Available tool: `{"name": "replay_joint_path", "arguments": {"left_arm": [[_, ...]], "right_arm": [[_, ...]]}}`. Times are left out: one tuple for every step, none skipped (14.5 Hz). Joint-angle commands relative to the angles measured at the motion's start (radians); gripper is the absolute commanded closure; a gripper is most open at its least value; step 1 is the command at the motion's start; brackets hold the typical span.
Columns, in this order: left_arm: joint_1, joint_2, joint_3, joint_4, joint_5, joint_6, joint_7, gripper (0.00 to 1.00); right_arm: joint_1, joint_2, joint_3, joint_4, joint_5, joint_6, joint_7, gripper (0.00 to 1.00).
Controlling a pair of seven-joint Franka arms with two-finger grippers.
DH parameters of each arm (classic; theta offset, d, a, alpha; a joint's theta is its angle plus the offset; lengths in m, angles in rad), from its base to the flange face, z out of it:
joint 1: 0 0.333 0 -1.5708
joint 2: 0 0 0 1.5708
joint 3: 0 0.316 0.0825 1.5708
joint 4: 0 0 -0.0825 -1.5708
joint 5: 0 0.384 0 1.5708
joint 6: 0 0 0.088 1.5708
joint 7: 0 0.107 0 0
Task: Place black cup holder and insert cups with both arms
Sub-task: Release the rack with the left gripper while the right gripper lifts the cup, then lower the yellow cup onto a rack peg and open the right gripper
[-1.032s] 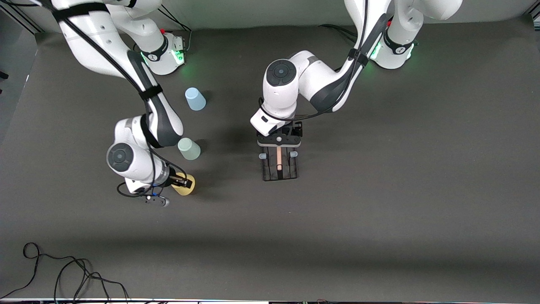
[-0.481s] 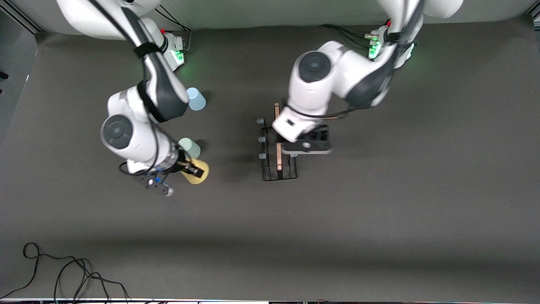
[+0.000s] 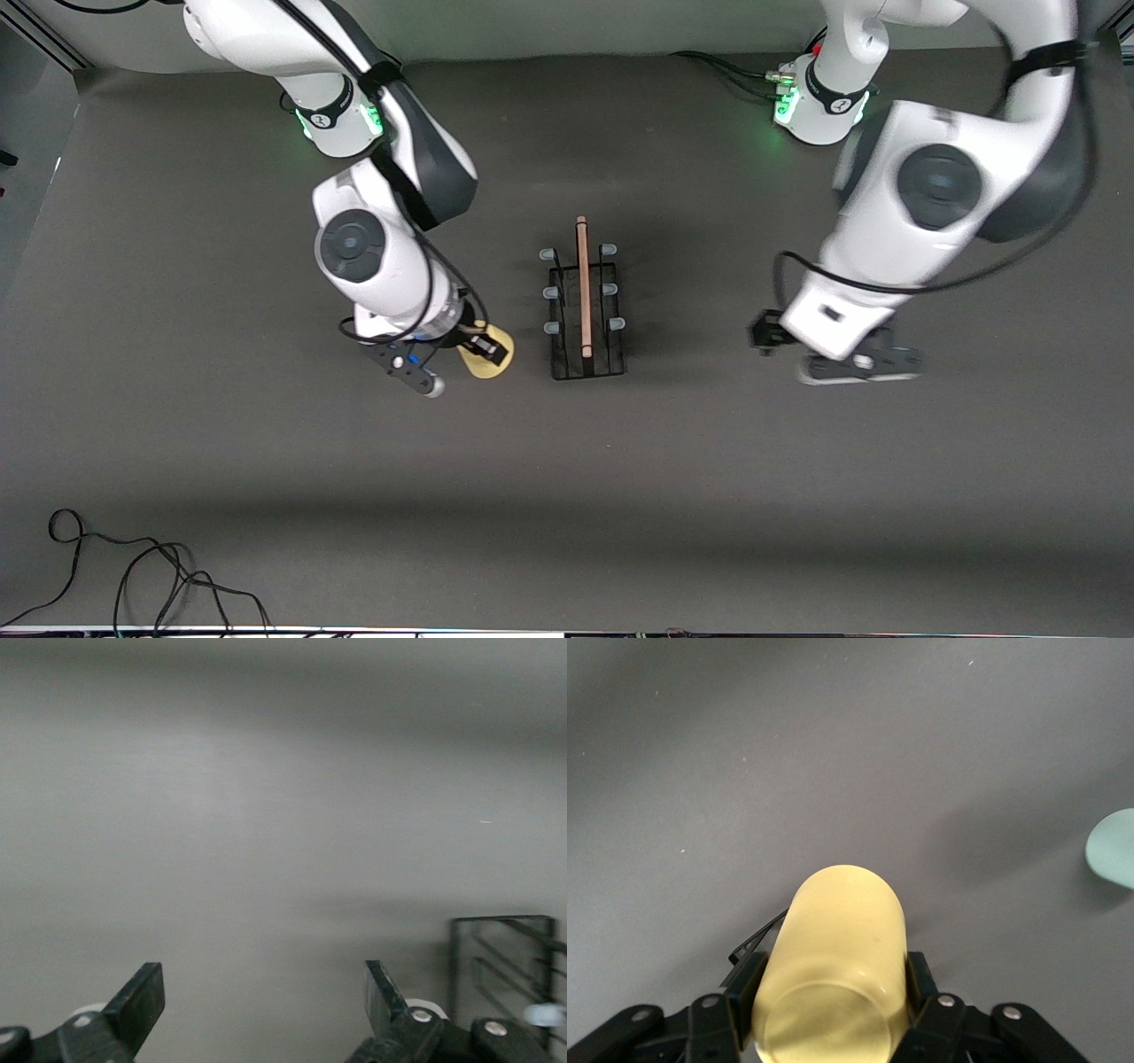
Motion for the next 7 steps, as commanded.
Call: {"name": "replay_joint_path", "arguments": {"left_arm": [[0.077, -0.038, -0.011, -0.038, 0.035, -0.011, 0.102, 0.0], [0.1, -0.05, -0.011, -0.064, 0.063, -0.004, 0.121, 0.0], [0.12, -0.067, -0.012, -0.09, 0.098, 0.005, 0.124, 0.0], [0.151, -0.081, -0.012, -0.106, 0.115, 0.011, 0.142, 0.0], [0.177, -0.096, -0.012, -0.109, 0.114, 0.008, 0.168, 0.0], [0.192, -0.115, -0.012, -0.114, 0.109, 0.003, 0.181, 0.0], [0.212, -0.133, -0.012, -0.127, 0.105, 0.005, 0.197, 0.0]], "right_arm": [[0.016, 0.026, -0.009, 0.047, 0.023, -0.022, 0.048, 0.87], [0.049, 0.03, -0.009, 0.047, 0.023, -0.018, 0.068, 0.87], [0.068, 0.046, -0.009, 0.047, 0.023, -0.015, 0.081, 0.87], [0.074, 0.047, -0.009, 0.047, 0.023, -0.01, 0.091, 0.87], [0.088, 0.049, -0.009, 0.047, 0.023, -0.01, 0.096, 0.87], [0.095, 0.052, -0.009, 0.046, 0.023, -0.01, 0.101, 0.87], [0.097, 0.052, -0.009, 0.046, 0.023, -0.01, 0.111, 0.87]]}}
